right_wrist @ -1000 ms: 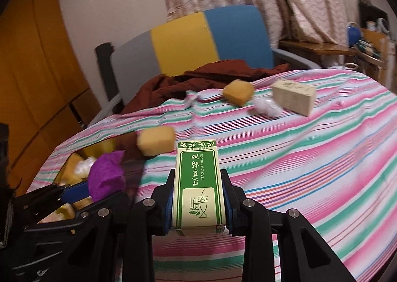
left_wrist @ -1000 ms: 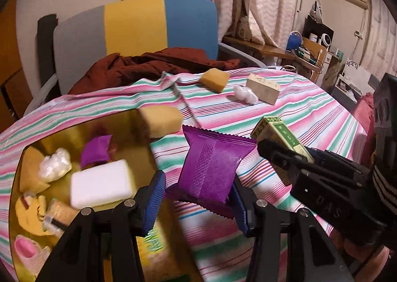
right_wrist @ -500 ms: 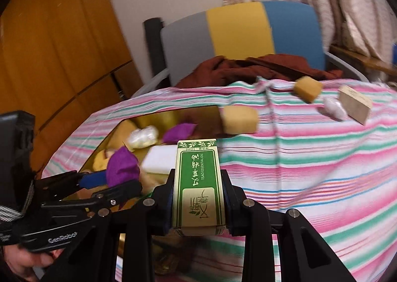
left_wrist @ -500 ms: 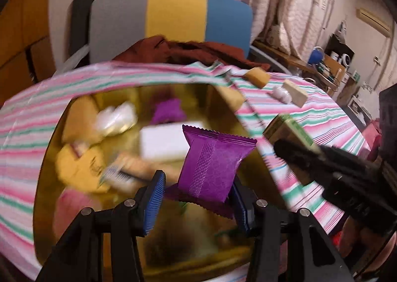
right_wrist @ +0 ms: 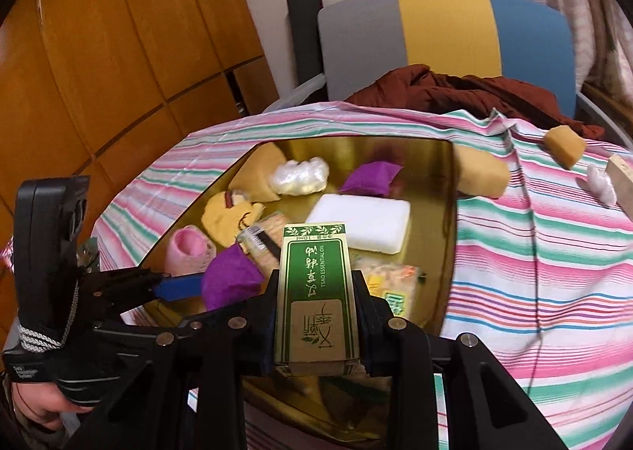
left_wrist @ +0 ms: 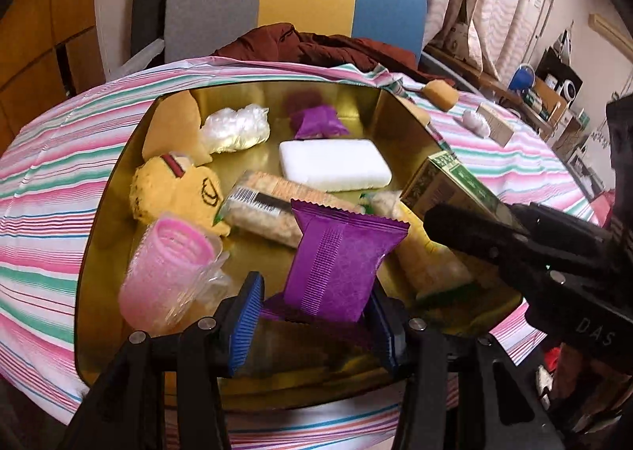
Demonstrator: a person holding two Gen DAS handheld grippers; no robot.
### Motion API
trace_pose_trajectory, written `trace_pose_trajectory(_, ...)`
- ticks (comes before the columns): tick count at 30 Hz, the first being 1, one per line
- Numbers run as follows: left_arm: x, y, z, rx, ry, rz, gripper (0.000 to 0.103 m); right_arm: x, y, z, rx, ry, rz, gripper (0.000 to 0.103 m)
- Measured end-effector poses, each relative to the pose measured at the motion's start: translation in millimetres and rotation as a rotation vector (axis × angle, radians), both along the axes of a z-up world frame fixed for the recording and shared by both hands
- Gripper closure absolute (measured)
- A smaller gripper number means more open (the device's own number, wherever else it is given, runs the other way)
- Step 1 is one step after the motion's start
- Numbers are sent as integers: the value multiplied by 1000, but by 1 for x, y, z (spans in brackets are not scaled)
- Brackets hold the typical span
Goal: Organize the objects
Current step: 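Lower the green box and purple packet into the tray and open both tools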
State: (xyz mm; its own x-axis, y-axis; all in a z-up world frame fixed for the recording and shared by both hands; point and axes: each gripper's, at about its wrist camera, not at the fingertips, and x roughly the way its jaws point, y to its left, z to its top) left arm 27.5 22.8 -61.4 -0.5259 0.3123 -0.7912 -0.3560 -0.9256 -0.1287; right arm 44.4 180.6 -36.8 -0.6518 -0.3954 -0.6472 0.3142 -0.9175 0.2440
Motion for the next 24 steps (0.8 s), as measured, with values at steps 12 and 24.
trace_pose_trajectory(12, -1, -8, -9, -3, -34, 30, 51, -2, -8, -11, -17, -35, 19, 71)
trace_pose_trajectory(24, 3, -27, 10, 66, 24, 148, 42, 0, -2, -10, -47, -20, -5, 47)
